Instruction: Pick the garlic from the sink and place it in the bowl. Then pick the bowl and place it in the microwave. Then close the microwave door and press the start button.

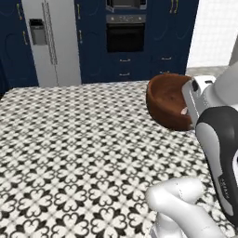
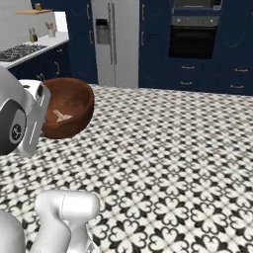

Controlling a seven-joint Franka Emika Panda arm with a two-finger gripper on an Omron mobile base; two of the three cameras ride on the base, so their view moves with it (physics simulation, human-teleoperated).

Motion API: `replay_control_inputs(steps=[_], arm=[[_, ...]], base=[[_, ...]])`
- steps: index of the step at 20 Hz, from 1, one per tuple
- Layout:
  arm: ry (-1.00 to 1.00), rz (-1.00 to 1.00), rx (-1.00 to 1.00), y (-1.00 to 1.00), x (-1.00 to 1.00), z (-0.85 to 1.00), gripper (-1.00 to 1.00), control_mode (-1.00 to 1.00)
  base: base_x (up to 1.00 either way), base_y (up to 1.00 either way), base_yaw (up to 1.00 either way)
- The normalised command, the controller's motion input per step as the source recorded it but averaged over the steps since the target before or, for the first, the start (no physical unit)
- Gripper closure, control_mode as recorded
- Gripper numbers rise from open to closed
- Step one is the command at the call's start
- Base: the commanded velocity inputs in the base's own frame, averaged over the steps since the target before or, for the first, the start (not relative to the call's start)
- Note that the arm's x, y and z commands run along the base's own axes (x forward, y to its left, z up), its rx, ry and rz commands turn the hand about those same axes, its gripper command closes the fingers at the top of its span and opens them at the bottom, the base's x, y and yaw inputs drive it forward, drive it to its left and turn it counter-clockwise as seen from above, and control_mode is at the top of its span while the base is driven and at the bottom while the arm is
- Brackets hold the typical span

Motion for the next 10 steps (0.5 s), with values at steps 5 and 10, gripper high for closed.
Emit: replay_control_inputs(steps=[5, 10], arm=[[0.0, 0.0, 0.0, 0.0, 0.0, 0.0, 1.0, 1.0], [0.0, 0.0, 0.0, 0.0, 0.0, 0.0, 1.0, 1.0]], base=[[1.0, -0.04, 0.65], [1.0, -0.78, 0.28]])
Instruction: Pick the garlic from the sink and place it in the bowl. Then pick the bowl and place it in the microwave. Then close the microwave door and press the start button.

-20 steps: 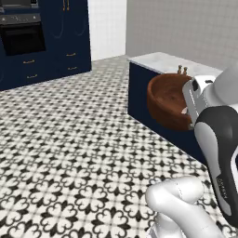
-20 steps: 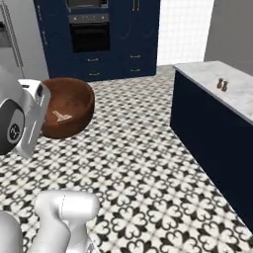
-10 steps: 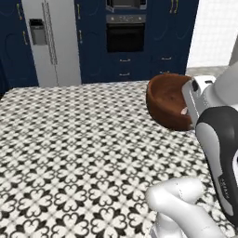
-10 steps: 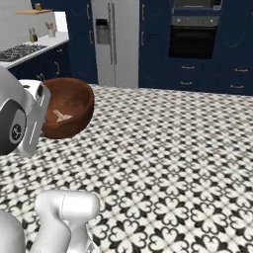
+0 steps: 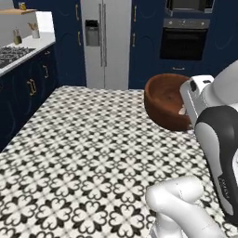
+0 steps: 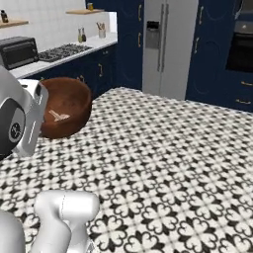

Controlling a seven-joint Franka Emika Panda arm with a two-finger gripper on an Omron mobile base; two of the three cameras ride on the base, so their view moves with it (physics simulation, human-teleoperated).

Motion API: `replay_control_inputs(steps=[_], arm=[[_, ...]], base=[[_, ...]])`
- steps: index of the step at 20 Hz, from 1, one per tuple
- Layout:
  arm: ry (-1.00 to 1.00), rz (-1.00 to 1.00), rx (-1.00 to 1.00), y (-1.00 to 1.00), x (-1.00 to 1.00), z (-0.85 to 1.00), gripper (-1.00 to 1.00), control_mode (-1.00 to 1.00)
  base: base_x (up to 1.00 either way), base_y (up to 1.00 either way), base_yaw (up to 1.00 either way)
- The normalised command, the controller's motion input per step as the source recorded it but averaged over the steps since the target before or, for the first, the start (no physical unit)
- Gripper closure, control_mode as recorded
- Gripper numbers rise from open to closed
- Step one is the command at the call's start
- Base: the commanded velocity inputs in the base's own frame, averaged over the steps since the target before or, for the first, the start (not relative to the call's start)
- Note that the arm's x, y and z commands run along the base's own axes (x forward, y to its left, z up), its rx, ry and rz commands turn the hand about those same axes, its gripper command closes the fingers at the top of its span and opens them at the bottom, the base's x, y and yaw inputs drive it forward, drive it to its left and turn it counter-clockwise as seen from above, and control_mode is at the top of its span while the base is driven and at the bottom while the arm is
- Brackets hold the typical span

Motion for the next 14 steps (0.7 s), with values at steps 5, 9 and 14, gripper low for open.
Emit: replay_control_inputs(steps=[5, 9, 14], arm=[[0.0, 0.0, 0.0, 0.0, 0.0, 0.0, 1.0, 1.0], [0.0, 0.0, 0.0, 0.0, 0.0, 0.0, 1.0, 1.0], [0.0, 0.0, 0.0, 0.0, 0.0, 0.0, 1.0, 1.0]], base=[[0.94, -1.0, 0.14], [0.62, -1.0, 0.14], [0.5, -1.0, 0.11]])
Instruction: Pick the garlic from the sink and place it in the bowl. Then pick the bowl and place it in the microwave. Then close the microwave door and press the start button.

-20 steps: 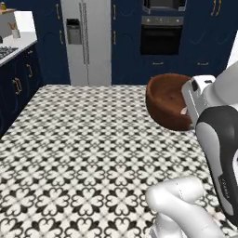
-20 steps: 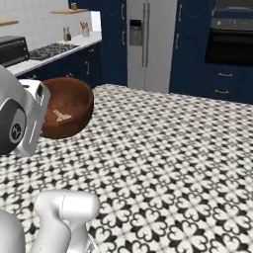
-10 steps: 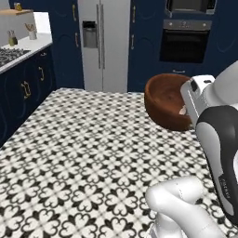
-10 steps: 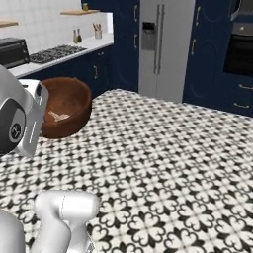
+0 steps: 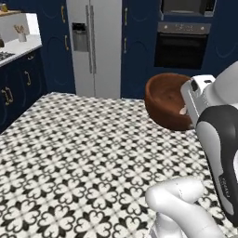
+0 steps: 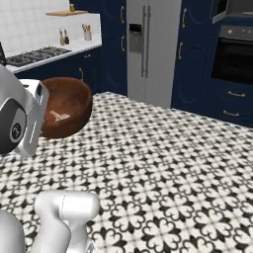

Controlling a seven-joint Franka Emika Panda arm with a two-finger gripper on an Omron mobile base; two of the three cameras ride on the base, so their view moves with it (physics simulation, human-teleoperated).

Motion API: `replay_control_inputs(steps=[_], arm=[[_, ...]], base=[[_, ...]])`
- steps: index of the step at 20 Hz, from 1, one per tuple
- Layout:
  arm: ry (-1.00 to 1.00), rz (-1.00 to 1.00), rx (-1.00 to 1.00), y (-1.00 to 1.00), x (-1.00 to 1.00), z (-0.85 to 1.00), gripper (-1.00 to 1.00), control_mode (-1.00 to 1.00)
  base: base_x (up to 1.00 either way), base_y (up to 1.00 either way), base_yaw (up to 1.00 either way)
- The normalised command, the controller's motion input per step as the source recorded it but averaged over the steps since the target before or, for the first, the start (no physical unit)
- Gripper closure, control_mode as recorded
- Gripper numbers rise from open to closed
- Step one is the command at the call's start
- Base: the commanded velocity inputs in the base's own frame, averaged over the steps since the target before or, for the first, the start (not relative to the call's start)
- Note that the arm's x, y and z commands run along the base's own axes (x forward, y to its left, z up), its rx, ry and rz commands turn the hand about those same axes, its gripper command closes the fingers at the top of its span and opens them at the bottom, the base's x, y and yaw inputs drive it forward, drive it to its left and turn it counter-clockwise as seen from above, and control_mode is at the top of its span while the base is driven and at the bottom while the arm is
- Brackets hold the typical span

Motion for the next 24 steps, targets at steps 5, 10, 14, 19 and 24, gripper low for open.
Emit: replay_control_inputs(steps=[5, 10, 14, 19, 24], arm=[[0.0, 0.0, 0.0, 0.0, 0.0, 0.0, 1.0, 1.0], [0.0, 0.0, 0.0, 0.0, 0.0, 0.0, 1.0, 1.0], [0.0, 0.0, 0.0, 0.0, 0.0, 0.0, 1.0, 1.0], [0.0, 0.0, 0.0, 0.0, 0.0, 0.0, 1.0, 1.0], [0.0, 0.0, 0.0, 0.0, 0.0, 0.0, 1.0, 1.0]], base=[[0.56, -1.0, 0.1], [0.67, -1.0, 0.1], [0.84, -1.0, 0.06], [0.99, -1.0, 0.01], [0.99, -1.0, 0.0]])
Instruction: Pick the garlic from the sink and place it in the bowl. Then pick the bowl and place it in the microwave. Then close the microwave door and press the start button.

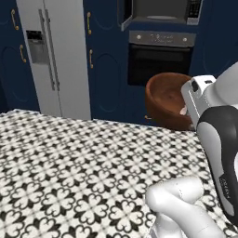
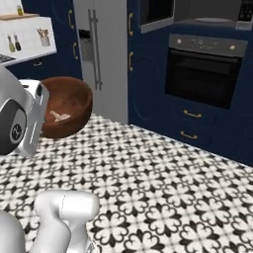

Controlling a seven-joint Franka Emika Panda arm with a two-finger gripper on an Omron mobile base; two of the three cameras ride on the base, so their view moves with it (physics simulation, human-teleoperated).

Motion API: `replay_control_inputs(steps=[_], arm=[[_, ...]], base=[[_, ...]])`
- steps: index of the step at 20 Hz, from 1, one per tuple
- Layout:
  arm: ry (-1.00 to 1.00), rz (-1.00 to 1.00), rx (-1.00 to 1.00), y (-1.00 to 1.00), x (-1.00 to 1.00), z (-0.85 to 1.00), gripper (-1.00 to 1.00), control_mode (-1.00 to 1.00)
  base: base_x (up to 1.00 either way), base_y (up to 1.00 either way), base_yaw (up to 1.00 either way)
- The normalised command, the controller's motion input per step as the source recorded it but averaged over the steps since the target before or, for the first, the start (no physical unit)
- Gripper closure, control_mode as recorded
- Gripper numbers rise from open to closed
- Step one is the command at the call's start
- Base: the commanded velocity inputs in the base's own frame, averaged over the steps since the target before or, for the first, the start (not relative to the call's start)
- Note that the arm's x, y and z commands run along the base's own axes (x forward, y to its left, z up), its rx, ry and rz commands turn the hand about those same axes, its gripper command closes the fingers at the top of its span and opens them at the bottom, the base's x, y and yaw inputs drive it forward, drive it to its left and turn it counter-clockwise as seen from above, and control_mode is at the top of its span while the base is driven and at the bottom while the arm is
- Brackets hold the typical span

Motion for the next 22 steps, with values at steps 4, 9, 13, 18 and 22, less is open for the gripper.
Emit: replay_control_inputs(steps=[4, 9, 13, 18, 22], arm=[[0.0, 0.0, 0.0, 0.0, 0.0, 0.0, 1.0, 1.0], [0.0, 0.0, 0.0, 0.0, 0.0, 0.0, 1.0, 1.0], [0.0, 0.0, 0.0, 0.0, 0.0, 0.0, 1.0, 1.0], [0.0, 0.0, 0.0, 0.0, 0.0, 0.0, 1.0, 1.0], [0.0, 0.0, 0.0, 0.0, 0.0, 0.0, 1.0, 1.0]], base=[[1.0, -1.0, 0.01], [0.98, -1.0, 0.01], [1.0, -1.0, 0.01], [0.98, -0.89, 0.02], [0.68, -0.45, 0.04]])
